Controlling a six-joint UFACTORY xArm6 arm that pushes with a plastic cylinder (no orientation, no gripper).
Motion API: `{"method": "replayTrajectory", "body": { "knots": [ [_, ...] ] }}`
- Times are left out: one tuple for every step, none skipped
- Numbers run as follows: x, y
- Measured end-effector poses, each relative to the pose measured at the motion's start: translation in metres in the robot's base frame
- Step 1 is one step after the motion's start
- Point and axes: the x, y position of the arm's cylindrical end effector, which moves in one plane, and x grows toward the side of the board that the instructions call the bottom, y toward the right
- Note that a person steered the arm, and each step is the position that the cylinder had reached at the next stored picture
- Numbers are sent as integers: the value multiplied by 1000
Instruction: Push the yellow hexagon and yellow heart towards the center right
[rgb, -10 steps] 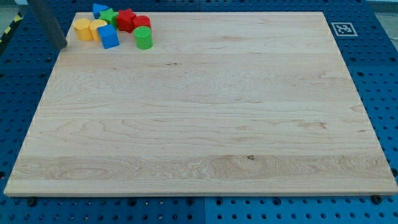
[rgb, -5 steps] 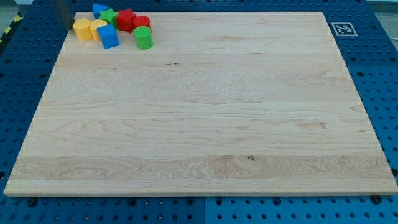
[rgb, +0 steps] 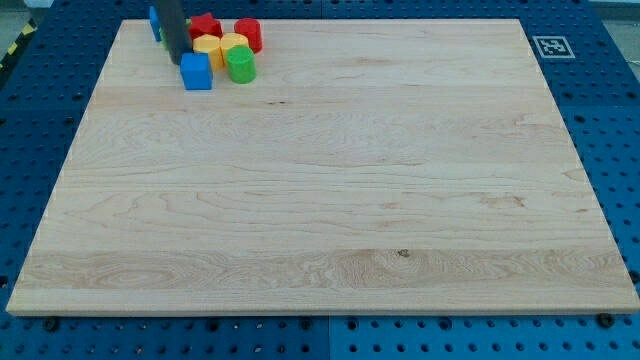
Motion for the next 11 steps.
{"method": "replayTrajectory", "body": {
  "knots": [
    [-14,17],
    [-30,44],
    [-33,79],
    [-28,102],
    [-7,117],
    [14,138],
    [18,165],
    [26,195],
    [37,219],
    [42,238],
    [40,236]
  ]
}}
